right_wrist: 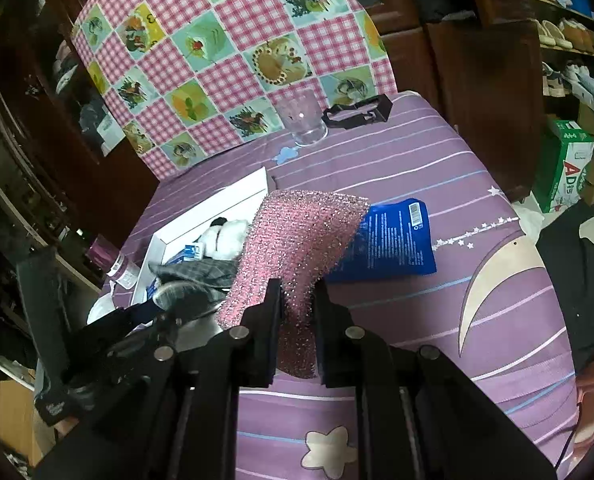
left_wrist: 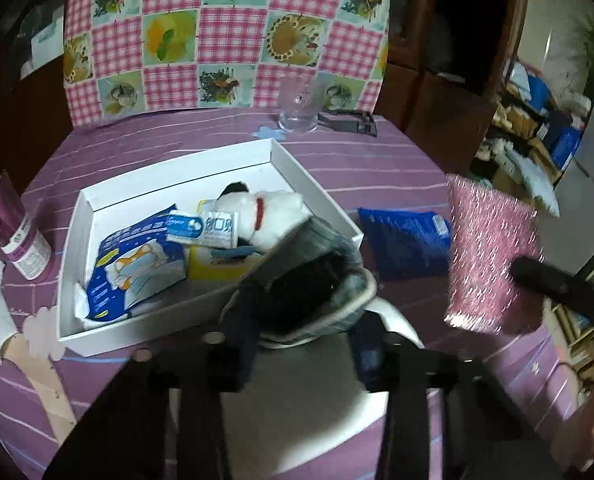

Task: Organize soft objects
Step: 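Lift the pink pad with the right tool while the left tool moves to the grey plaid cloth, then grasp the grey plaid cloth with the left tool while the right tool holds the pad, then lower the plaid cloth into the box and open the left tool while the right tool holds the pad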

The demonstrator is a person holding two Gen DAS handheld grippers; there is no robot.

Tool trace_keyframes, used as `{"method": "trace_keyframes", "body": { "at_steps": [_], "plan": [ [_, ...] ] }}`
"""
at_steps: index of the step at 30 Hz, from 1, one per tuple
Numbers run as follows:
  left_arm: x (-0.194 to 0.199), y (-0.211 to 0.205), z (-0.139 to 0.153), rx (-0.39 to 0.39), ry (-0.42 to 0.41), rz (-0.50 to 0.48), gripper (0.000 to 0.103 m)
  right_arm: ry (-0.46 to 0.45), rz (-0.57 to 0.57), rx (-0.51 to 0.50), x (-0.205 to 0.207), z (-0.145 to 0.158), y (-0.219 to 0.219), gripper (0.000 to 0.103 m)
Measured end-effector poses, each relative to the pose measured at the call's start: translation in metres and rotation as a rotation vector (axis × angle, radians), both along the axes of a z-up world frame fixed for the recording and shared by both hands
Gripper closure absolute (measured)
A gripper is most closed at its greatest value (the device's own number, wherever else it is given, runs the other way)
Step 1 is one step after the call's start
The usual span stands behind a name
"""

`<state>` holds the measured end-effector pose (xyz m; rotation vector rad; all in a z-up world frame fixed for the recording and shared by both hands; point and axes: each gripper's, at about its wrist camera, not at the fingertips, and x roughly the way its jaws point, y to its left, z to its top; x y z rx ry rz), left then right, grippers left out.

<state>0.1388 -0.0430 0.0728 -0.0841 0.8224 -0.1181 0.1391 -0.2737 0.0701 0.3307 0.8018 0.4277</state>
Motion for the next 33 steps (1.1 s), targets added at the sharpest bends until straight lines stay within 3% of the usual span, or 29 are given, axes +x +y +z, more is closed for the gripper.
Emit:
{"method": "trace_keyframes", "body": {
  "at_steps": [8,20,26,33],
  "plan": [
    [-0.01,-0.001,0.009,0.034,-0.031,0.027,0.087,0.004,-0.007,-0.006,0.001,0.001,-0.002,0.087],
    [-0.044,0.027,0.082,-0.03,-0.202,0.06,0.089,-0.031,-0.003,-0.019,0.005,0.055,0.015,0.087],
    [-0.026,0.059,0.096,-0.1,-0.214,0.126,0.089,-0.026,0.026,0.026,0.035,0.073,0.043,0.087],
    [0.011,0.099,0.079,-0.194,-0.179,0.219,0.089,0.016,0.049,0.083,0.086,0.052,0.084,0.087]
  ]
}}
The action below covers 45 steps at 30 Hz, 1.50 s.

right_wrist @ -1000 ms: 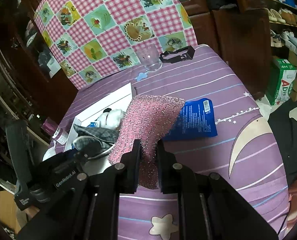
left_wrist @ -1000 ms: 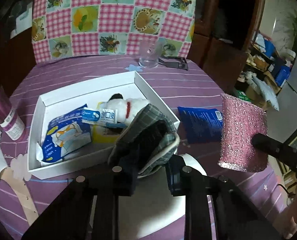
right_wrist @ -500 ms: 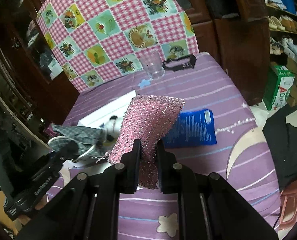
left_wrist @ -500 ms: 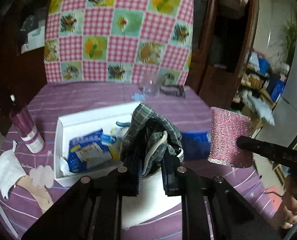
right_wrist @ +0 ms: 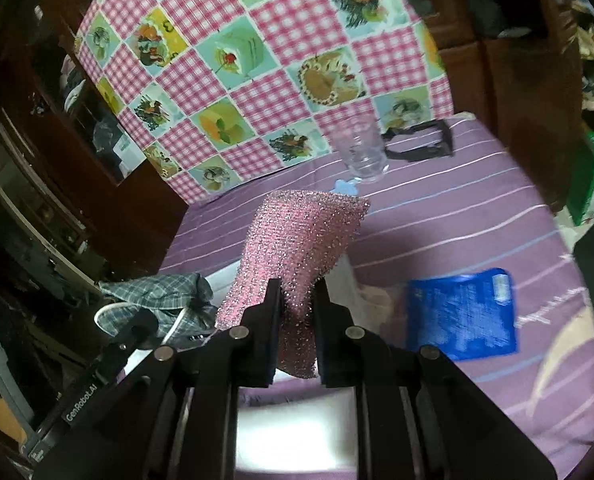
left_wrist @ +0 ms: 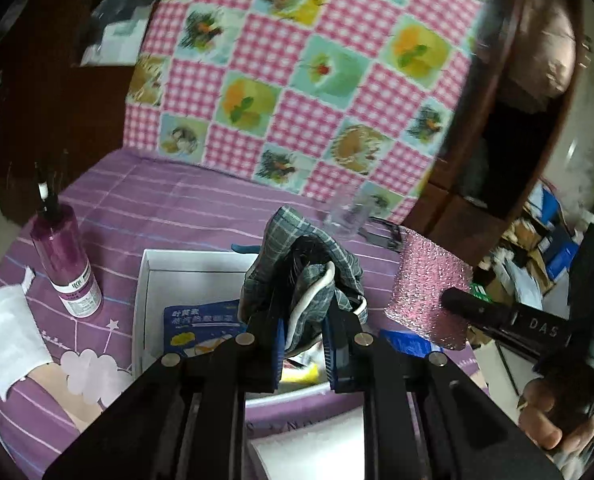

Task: Organize soft objects
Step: 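Lower the plaid cloth into the box and open the left tool while the right tool holds the pad, then lower the pink pad into the box and open the right tool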

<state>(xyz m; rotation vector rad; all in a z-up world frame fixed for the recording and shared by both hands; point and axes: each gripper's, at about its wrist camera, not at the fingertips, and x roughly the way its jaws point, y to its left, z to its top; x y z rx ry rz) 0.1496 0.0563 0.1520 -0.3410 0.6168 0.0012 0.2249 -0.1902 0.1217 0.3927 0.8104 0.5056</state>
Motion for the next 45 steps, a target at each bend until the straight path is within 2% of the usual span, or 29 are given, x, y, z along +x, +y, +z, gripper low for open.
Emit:
{"method": "trace_keyframes", "body": {
  "at_steps": [3,7,13,19,22,25,29,31,33,35,37,41,45],
  "plan": [
    [0.014,0.017,-0.019,-0.025,0.034,0.051,0.089,0.034,0.011,0.004,0.02,-0.015,0.015,0.087],
    [0.03,0.03,-0.042,0.005,0.095,0.119,0.089,0.089,0.035,0.035,0.036,-0.04,0.028,0.087],
    [0.044,0.033,-0.069,0.045,0.161,0.166,0.089,0.129,0.058,-0.036,0.044,-0.072,0.046,0.087],
    [0.058,0.027,-0.095,0.036,0.227,0.142,0.088,0.143,0.044,-0.061,0.046,-0.079,0.047,0.086],
    [0.062,0.024,-0.107,-0.007,0.263,0.109,0.086,0.151,0.04,-0.065,0.047,-0.082,0.046,0.085],
    [0.061,0.021,-0.105,0.021,0.268,0.105,0.086,0.165,0.034,-0.055,0.05,-0.083,0.043,0.085],
    [0.057,0.029,-0.101,-0.051,0.274,0.103,0.085,0.176,0.035,-0.038,0.052,-0.083,0.04,0.085],
    [0.056,0.033,-0.097,-0.077,0.27,0.107,0.076,0.174,0.032,-0.034,0.051,-0.081,0.039,0.085],
    [0.051,0.036,-0.092,-0.109,0.249,0.104,0.052,0.165,0.032,-0.027,0.05,-0.079,0.038,0.085],
    [0.046,0.036,-0.082,-0.118,0.214,0.101,0.045,0.144,0.032,-0.016,0.048,-0.074,0.037,0.085],
    [0.041,0.033,-0.071,-0.089,0.186,0.105,0.044,0.124,0.034,0.009,0.045,-0.07,0.035,0.085],
    [0.034,0.029,-0.057,-0.012,0.144,0.128,0.032,0.108,0.046,0.045,0.043,-0.067,0.035,0.085],
    [0.031,0.033,-0.052,0.008,0.135,0.147,0.031,0.097,0.059,0.059,0.041,-0.065,0.036,0.085]
  ]
}}
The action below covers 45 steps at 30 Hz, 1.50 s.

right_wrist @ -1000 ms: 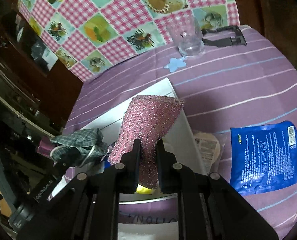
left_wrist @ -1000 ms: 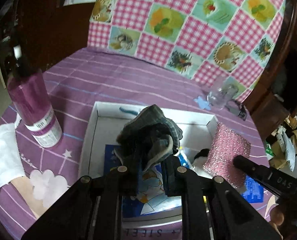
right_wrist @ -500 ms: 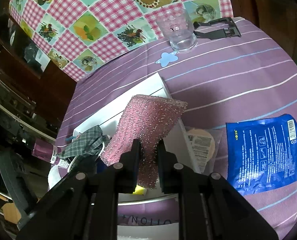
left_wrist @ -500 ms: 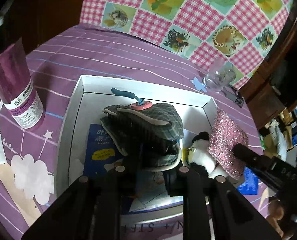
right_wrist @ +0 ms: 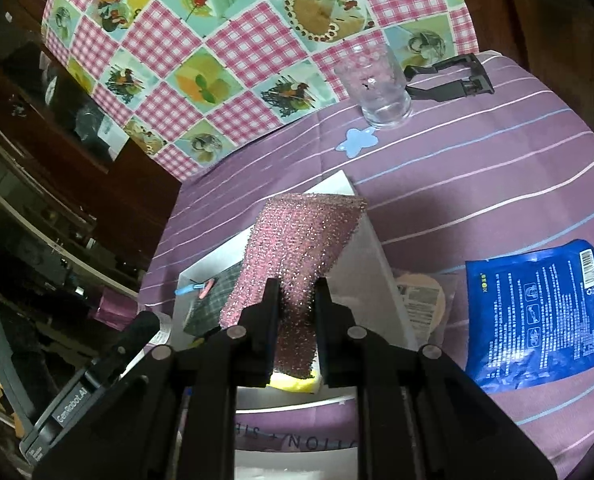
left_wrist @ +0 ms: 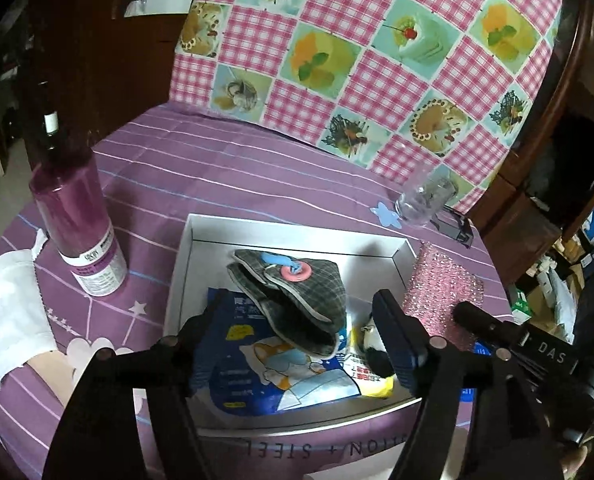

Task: Organize soft objects
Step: 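Lower the pink pad into the box and open the right tool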

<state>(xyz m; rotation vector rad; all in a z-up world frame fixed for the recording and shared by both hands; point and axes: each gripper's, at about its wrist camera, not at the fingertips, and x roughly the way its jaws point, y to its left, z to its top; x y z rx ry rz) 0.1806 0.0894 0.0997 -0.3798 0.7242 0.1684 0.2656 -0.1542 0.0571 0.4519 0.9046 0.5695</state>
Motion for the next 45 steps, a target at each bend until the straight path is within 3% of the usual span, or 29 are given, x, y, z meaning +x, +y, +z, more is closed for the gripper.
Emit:
{"method": "trace_keyframes", "body": {
  "at_steps": [5,13,22,26,32,45],
  "plan": [
    [-0.004,0.006,0.004,-0.018,-0.015,0.013,0.03,-0.01,-0.004,0.004,-0.002,0.003,-0.001,0.085],
    [-0.006,0.005,0.006,-0.006,-0.015,0.017,0.027,0.053,0.015,-0.146,0.005,-0.018,0.015,0.083],
    [-0.007,0.0,0.009,0.002,-0.025,0.015,0.027,0.068,0.011,-0.036,0.004,-0.007,-0.002,0.073],
    [-0.007,-0.001,0.01,0.006,-0.026,0.015,0.025,0.016,-0.003,-0.036,-0.004,0.01,-0.008,0.057],
    [-0.008,-0.003,0.01,0.008,-0.028,0.018,0.025,-0.01,-0.022,-0.026,-0.007,0.024,-0.018,0.055],
    [-0.008,-0.007,0.012,0.03,-0.03,0.009,0.025,-0.007,-0.005,-0.063,-0.008,0.024,-0.016,0.055]
  ]
}}
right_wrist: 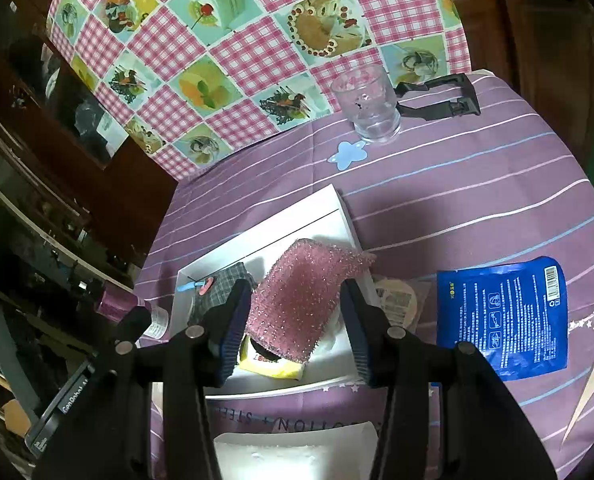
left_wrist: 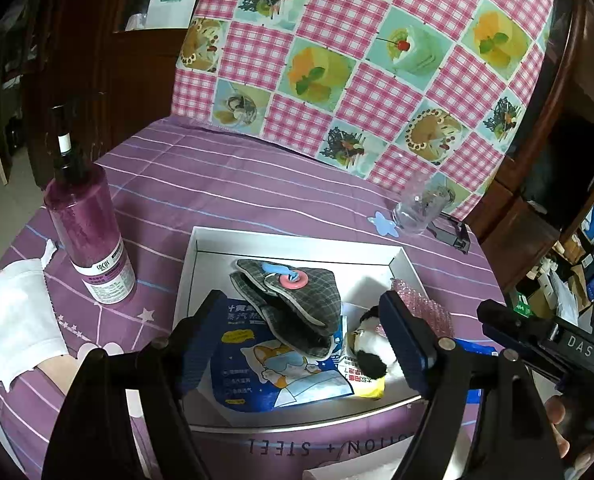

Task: Organize soft objects
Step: 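Lower the pink pad into the box and open the right tool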

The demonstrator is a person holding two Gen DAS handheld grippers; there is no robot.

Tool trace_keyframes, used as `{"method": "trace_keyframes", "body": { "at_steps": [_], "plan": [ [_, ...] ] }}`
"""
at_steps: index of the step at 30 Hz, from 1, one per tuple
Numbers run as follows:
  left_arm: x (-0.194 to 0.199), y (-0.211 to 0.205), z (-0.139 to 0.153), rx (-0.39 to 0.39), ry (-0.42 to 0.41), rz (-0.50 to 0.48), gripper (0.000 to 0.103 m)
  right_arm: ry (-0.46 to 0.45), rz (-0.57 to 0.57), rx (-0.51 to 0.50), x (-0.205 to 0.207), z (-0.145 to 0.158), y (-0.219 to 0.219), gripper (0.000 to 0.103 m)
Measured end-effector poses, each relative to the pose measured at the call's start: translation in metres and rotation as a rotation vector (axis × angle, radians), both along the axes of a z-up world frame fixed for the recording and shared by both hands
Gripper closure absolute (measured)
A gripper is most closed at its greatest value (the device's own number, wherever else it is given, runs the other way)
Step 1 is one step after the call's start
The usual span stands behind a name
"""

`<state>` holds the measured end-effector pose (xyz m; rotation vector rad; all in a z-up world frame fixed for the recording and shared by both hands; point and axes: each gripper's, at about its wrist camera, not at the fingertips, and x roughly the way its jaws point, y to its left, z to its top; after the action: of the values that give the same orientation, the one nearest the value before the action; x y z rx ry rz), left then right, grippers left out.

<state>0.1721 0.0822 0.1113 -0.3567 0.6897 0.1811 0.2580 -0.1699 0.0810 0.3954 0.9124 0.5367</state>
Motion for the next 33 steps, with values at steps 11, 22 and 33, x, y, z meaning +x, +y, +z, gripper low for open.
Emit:
{"method": "trace_keyframes", "body": {
  "at_steps": [11,22,33],
  "plan": [
    [0.002,-0.007,-0.001,0.014,0.01,-0.012,0.025,0.005,0.012,-0.017,0.0,0.0,0.002,0.055],
    [-0.002,-0.019,0.005,0.05,0.016,-0.021,0.025,-0.006,0.057,-0.021,-0.016,0.009,0.003,0.055],
    [-0.004,-0.056,0.013,0.118,0.032,-0.096,0.025,-0.035,0.075,-0.073,-0.041,0.028,-0.014,0.055]
  ]
}}
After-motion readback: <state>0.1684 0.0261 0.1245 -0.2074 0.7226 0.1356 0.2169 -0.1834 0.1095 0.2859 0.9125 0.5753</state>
